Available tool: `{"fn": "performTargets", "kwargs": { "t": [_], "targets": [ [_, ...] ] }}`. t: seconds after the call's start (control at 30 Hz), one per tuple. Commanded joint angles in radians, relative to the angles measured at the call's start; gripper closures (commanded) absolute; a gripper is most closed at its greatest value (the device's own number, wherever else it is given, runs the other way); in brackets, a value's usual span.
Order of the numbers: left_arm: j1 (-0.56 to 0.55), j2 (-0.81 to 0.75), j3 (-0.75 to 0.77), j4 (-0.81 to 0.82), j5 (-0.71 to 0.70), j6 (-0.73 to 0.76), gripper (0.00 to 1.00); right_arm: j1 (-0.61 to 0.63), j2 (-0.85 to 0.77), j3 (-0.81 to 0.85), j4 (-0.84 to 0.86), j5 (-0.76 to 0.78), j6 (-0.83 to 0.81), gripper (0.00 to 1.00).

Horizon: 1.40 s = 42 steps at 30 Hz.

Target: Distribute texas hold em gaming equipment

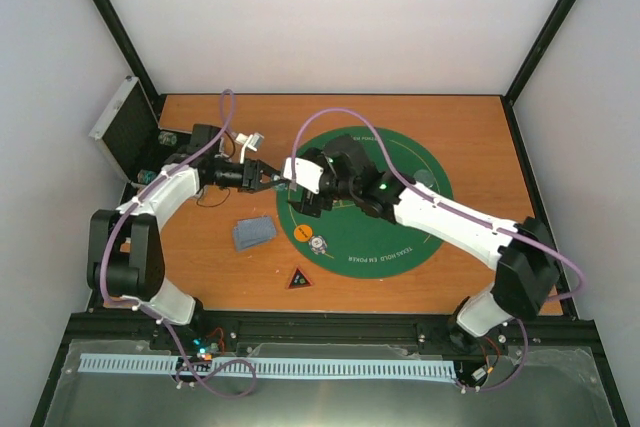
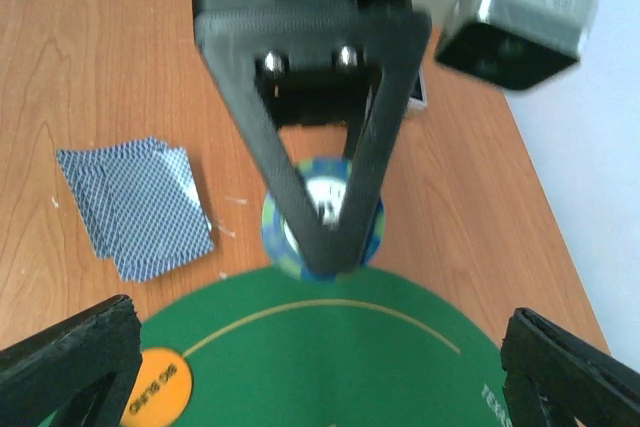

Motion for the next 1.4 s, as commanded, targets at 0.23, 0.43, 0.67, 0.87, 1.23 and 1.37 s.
{"fn": "performTargets", "kwargs": {
  "t": [0.23, 0.43, 0.67, 0.87, 1.23, 1.37],
  "targets": [
    [-0.008, -0.014, -0.039, 0.154, 0.114, -0.147, 0.99, 0.002, 0.242, 0.216, -0.013, -0.214, 0.002, 0.17],
    [-0.008, -0.022, -0.046, 0.158, 0.124, -0.149, 0.99, -0.011, 0.313, 0.300, -0.073, -0.188, 0.019, 0.32],
    [-0.008, -0.021, -0.041, 0.157, 0.126, -0.148, 0.99, -0.012, 0.306, 0.277, -0.099, -0.150, -0.029, 0.33],
    [-0.009, -0.016, -0.039, 0.155, 0.129, -0.150, 0.99, -0.012, 0.306, 0.266, -0.076, -0.124, -0.052, 0.47],
    [-0.007, -0.013, -0.037, 0.155, 0.145, -0.152, 0.99, -0.012, 0.314, 0.264, -0.054, -0.067, -0.068, 0.70],
    [-0.007, -0.012, -0.037, 0.155, 0.146, -0.151, 0.99, -0.012, 0.315, 0.261, -0.058, -0.044, -0.071, 0.47]
  ]
}}
